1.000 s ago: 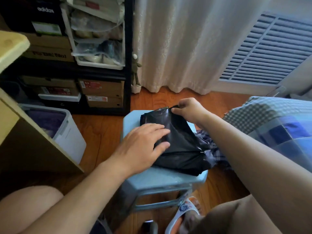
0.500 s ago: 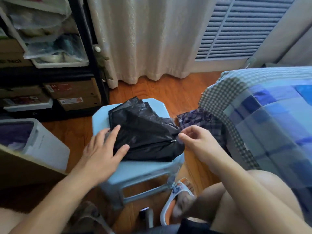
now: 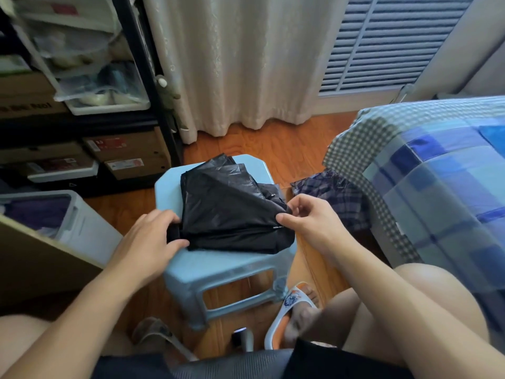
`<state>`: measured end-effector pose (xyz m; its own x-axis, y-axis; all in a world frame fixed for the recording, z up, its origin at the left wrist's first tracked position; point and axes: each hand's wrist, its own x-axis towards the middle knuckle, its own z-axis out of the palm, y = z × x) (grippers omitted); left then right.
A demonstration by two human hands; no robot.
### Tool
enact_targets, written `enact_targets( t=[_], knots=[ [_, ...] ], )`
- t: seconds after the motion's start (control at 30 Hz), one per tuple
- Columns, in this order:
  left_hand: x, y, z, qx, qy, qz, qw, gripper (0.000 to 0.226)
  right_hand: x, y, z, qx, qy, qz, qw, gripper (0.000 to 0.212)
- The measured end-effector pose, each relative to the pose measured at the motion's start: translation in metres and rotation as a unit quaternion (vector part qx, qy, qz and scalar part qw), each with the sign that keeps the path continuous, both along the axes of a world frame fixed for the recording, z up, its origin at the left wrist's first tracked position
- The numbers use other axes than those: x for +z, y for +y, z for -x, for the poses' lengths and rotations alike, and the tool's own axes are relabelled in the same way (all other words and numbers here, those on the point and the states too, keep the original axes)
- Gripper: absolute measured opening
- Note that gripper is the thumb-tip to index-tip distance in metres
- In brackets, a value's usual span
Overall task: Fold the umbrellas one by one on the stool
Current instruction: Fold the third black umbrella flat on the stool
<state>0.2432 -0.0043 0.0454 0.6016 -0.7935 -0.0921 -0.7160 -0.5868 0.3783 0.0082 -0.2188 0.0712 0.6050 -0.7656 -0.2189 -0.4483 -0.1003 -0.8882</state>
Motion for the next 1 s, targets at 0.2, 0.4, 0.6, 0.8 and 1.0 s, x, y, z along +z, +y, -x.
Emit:
enact_targets(
  t=[0.2,0.4,0.6,0.8,1.0],
  knots=[
    [-0.001,0.001,0.002,0.009,-0.037,0.024,0.999,0.032,0.002,0.006,0.007,0.010,-0.005,0.099,0.995,0.028],
    [-0.003,0.000,-0.001,0.012,-0.014,0.046,0.999,0.031,0.010,0.000,0.010,-0.077,-0.152,-0.032,0.985,0.020],
    [-0.007,0.001,-0.003,0.008,-0.008,0.052,0.999,0.034,-0.005,0.007,-0.004,-0.011,-0.053,0.076,0.996,0.016],
    [-0.008,0.000,-0.003,0.011,-0.016,0.051,0.999,0.033,0.003,0.007,-0.006,-0.045,-0.178,-0.038,0.982,0.016],
    [-0.007,0.000,-0.001,0.007,-0.015,0.046,0.999,0.034,0.004,-0.002,-0.003,-0.117,-0.203,-0.219,0.947,0.013]
  ],
)
